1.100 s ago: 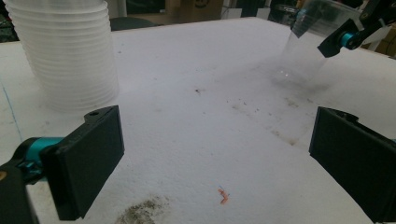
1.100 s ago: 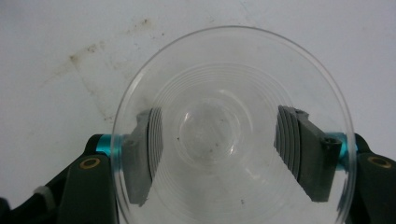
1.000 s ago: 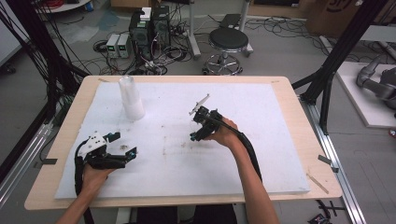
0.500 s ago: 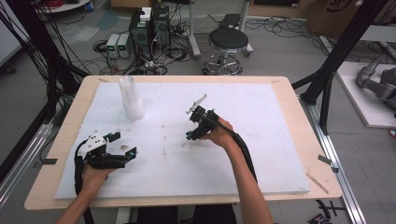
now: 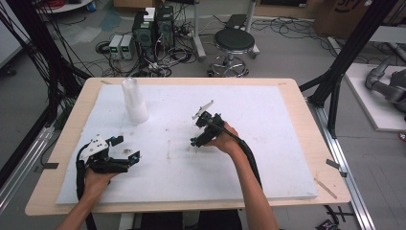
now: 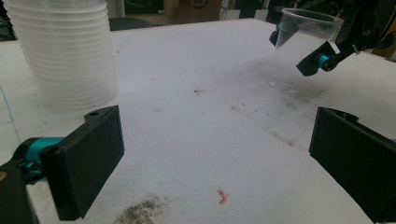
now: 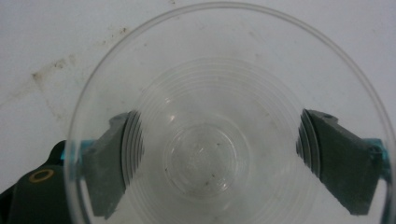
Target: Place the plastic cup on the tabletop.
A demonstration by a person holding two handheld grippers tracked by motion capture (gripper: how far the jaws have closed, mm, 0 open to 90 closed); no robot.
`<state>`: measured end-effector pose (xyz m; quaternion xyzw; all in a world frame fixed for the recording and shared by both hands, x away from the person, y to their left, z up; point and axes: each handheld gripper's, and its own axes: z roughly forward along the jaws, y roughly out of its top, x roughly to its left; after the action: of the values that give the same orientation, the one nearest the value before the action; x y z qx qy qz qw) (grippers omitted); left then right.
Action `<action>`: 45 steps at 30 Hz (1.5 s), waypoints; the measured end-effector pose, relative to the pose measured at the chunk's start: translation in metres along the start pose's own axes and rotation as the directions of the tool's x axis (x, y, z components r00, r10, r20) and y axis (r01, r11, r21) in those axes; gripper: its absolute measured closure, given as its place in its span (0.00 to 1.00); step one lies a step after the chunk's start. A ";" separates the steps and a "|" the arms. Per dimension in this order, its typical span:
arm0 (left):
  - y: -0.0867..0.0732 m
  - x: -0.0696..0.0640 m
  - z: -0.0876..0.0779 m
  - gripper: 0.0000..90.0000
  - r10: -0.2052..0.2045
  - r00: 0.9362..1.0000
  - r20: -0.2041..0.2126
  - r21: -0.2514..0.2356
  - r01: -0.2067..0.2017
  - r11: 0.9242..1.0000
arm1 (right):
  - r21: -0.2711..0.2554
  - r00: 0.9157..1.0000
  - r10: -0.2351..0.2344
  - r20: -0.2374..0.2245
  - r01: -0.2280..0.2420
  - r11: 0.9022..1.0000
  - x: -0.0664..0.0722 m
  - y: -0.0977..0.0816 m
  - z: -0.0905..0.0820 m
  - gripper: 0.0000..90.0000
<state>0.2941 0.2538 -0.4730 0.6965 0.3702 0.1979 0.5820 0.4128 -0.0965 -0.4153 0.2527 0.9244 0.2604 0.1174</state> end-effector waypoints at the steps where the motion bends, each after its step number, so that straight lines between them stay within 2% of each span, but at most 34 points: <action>1: 0.000 0.000 0.000 0.04 0.000 1.000 -0.001 -0.002 0.000 1.000 | -0.005 1.000 0.001 0.001 -0.001 1.000 0.000 -0.001 0.000 0.16; 5: 0.000 0.001 0.001 0.04 -0.004 1.000 -0.003 0.000 0.004 1.000 | -0.036 1.000 0.012 0.006 -0.012 0.999 0.001 -0.007 -0.005 0.16; 8: 0.000 0.001 0.000 0.04 -0.011 1.000 -0.004 -0.001 0.011 1.000 | -0.066 1.000 0.030 -0.008 -0.030 0.997 0.002 -0.016 -0.012 0.16; 11: 0.000 0.001 0.000 0.04 -0.009 1.000 -0.005 -0.004 0.009 1.000 | -0.085 1.000 0.029 -0.009 -0.030 0.996 0.003 -0.023 -0.017 0.16; 12: 0.000 0.000 0.000 0.04 -0.006 1.000 -0.007 -0.009 0.006 1.000 | -0.112 0.999 0.045 -0.013 -0.046 0.993 0.003 -0.032 -0.024 0.16; 17: 0.000 -0.002 0.000 0.04 0.012 1.000 -0.020 -0.003 -0.012 1.000 | -0.189 0.998 0.058 -0.028 -0.062 0.980 0.004 -0.055 -0.036 0.16; 21: 0.000 -0.002 0.001 0.04 0.016 1.000 -0.019 0.001 -0.016 1.000 | -0.276 0.996 0.082 -0.045 -0.091 0.957 0.008 -0.079 -0.044 0.16; 24: 0.000 -0.002 0.000 0.04 0.015 1.000 -0.021 -0.005 -0.015 1.000 | -0.326 0.996 0.094 -0.012 -0.093 0.941 0.011 -0.097 -0.048 0.16; 28: 0.000 -0.002 0.001 0.04 0.019 1.000 -0.018 0.005 -0.019 1.000 | -0.382 0.985 0.169 0.013 -0.152 0.911 0.011 -0.123 -0.051 0.16; 29: 0.000 -0.002 0.001 0.04 0.019 1.000 -0.018 0.005 -0.019 1.000 | -0.382 0.985 0.169 0.013 -0.152 0.911 0.011 -0.123 -0.051 0.16; 30: 0.000 -0.002 0.001 0.04 0.018 1.000 -0.019 0.005 -0.018 1.000 | -0.417 0.977 0.209 0.037 -0.174 0.892 0.011 -0.136 -0.055 0.16; 31: 0.000 -0.002 0.001 0.04 0.018 1.000 -0.019 0.005 -0.018 1.000 | -0.417 0.977 0.209 0.037 -0.174 0.892 0.011 -0.136 -0.055 0.16; 32: 0.000 -0.002 0.001 0.04 0.017 1.000 -0.020 0.005 -0.017 1.000 | -0.445 0.971 0.234 0.054 -0.186 0.876 0.011 -0.144 -0.059 0.16; 34: 0.000 -0.002 0.001 0.04 0.016 1.000 -0.023 0.003 -0.016 1.000 | -0.462 0.967 0.245 0.066 -0.188 0.866 0.011 -0.150 -0.062 0.16; 38: 0.000 -0.003 0.001 0.04 0.021 0.999 -0.032 0.006 -0.020 1.000 | -0.514 0.956 0.285 0.070 -0.210 0.832 0.010 -0.161 -0.067 0.16; 41: 0.000 -0.004 0.001 0.04 0.026 0.999 -0.037 0.007 -0.026 1.000 | -0.525 0.954 0.287 0.081 -0.204 0.826 0.009 -0.166 -0.069 0.16; 42: 0.000 -0.004 0.001 0.04 0.026 0.999 -0.037 0.009 -0.026 1.000 | -0.534 0.951 0.297 0.090 -0.206 0.820 0.009 -0.170 -0.070 0.16; 44: 0.000 -0.004 0.001 0.04 0.022 0.999 -0.040 0.005 -0.021 1.000 | -0.545 0.948 0.305 0.092 -0.208 0.812 0.008 -0.172 -0.071 0.16; 45: 0.000 -0.004 0.001 0.04 0.022 0.999 -0.040 0.005 -0.021 1.000 | -0.545 0.948 0.305 0.092 -0.208 0.812 0.008 -0.172 -0.071 0.16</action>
<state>0.2925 0.2504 -0.4728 0.6976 0.3746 0.2172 0.5709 0.3110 -0.2487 -0.4495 0.3551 0.7603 0.4945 0.2264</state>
